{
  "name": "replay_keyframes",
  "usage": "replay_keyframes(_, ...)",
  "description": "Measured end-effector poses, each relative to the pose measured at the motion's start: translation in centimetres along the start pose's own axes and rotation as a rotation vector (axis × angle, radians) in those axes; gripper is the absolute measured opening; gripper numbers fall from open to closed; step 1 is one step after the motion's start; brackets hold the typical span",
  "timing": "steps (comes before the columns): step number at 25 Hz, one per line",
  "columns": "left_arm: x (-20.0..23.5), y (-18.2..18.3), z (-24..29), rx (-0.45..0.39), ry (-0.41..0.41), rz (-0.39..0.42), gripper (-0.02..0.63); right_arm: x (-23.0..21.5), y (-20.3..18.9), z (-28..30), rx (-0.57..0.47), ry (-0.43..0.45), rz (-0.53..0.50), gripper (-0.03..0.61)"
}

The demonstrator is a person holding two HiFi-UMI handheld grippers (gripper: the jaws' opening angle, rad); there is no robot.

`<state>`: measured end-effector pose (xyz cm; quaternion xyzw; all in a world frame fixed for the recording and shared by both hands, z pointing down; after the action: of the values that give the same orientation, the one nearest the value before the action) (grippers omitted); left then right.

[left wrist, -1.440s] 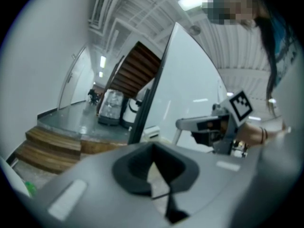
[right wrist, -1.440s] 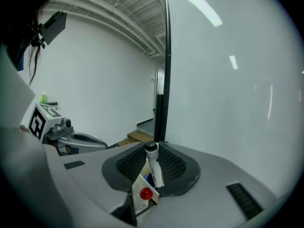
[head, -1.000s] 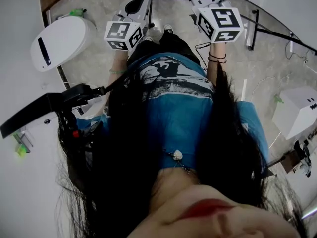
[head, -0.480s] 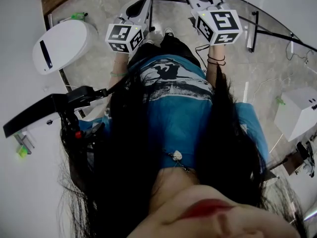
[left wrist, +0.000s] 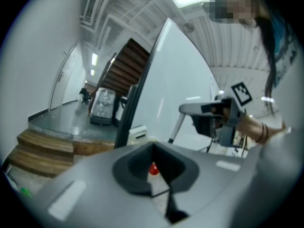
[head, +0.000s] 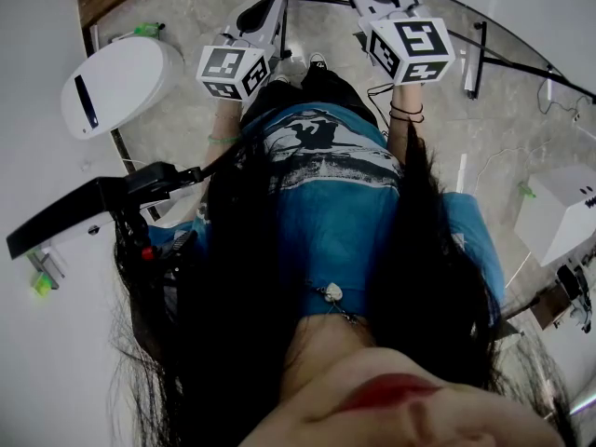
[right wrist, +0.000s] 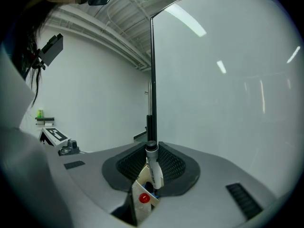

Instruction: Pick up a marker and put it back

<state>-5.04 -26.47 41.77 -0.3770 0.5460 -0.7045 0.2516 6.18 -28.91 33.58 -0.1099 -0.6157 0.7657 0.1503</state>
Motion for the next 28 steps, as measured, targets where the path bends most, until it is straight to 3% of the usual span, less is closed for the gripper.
replay_keyframes(12,0.1,-0.1,-0.1,-0.001,0.006,-0.011,0.0,0.1,-0.5,0.6,0.029,0.006,-0.028,0.083)
replay_keyframes(28,2.4,0.0,-1.4,-0.013,0.107,-0.039,0.0,2.6,-9.0,8.2,0.299,0.117,-0.259,0.083)
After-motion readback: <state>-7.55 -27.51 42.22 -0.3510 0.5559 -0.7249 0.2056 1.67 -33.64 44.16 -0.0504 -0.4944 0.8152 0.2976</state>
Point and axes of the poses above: the fingertips, and each gripper's own axes: z forward along the fingers, x to its left, y out of its top, the point moved 1 cm from there along -z, backward along the fingers, and after that the axes turned 10 degrees about -y, right-handed, at the moved point
